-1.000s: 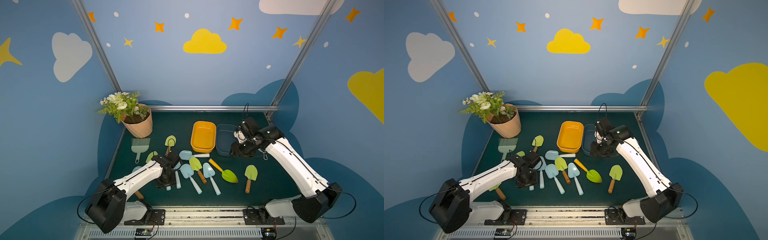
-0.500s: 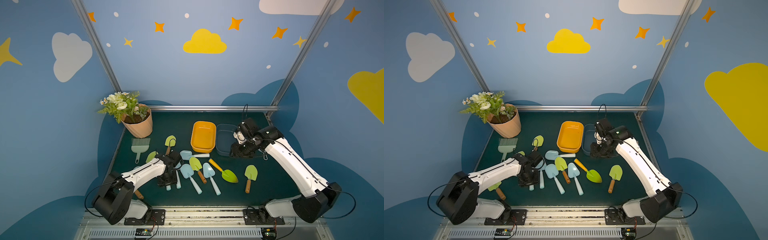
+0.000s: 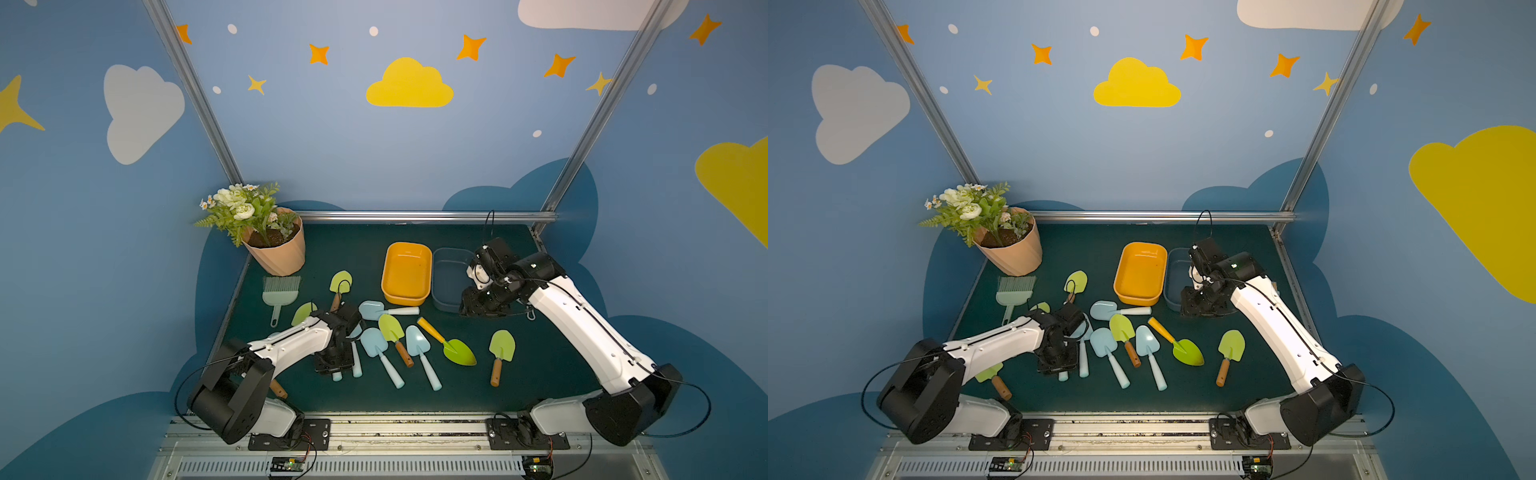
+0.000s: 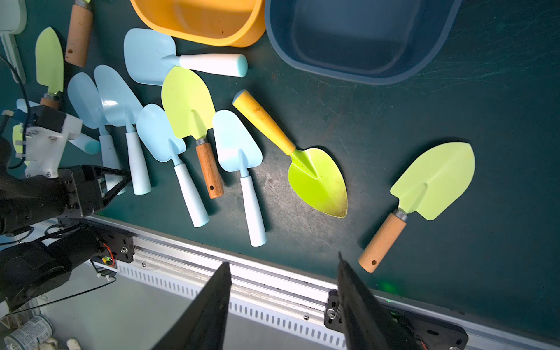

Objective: Sort the small shovels by color and place them into the storage box
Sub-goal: Pick up the shovel from the center of the board.

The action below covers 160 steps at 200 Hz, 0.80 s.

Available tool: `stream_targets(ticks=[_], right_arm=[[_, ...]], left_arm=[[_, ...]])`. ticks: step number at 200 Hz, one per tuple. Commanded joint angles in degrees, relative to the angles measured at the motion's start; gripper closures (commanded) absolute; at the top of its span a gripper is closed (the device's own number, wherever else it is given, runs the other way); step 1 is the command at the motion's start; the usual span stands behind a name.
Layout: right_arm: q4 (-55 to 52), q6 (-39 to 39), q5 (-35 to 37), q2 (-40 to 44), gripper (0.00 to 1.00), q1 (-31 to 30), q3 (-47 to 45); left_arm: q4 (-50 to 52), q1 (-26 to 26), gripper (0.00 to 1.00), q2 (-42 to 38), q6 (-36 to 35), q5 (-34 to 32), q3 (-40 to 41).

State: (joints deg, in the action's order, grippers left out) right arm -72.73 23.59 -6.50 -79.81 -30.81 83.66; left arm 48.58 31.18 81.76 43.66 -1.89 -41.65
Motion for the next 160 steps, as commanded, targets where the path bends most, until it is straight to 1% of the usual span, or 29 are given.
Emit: stream_targets(ticks=[1, 44, 134, 160], right_arm=[[-0.8, 0.1, 0.5, 0.1, 0.43, -0.3, -0.5], [-0.9, 0.2, 0.5, 0.1, 0.43, -0.3, -0.4], [-1.0, 0.3, 0.6, 0.4, 0.43, -0.4, -0.5], [-1.1, 0.3, 0.8, 0.4, 0.43, -0.4, -0.6]], left_arm=[[0.6, -0.5, 0.70, -0.1, -1.0, 0.2, 0.4], [1.2, -0.7, 0.76, -1.3, -1.4, -0.1, 0.6], [1.3, -1.1, 0.86, -1.1, -2.0, -0.3, 1.0], [1.3, -1.2, 0.87, -1.3, -2.3, 0.0, 1.0]])
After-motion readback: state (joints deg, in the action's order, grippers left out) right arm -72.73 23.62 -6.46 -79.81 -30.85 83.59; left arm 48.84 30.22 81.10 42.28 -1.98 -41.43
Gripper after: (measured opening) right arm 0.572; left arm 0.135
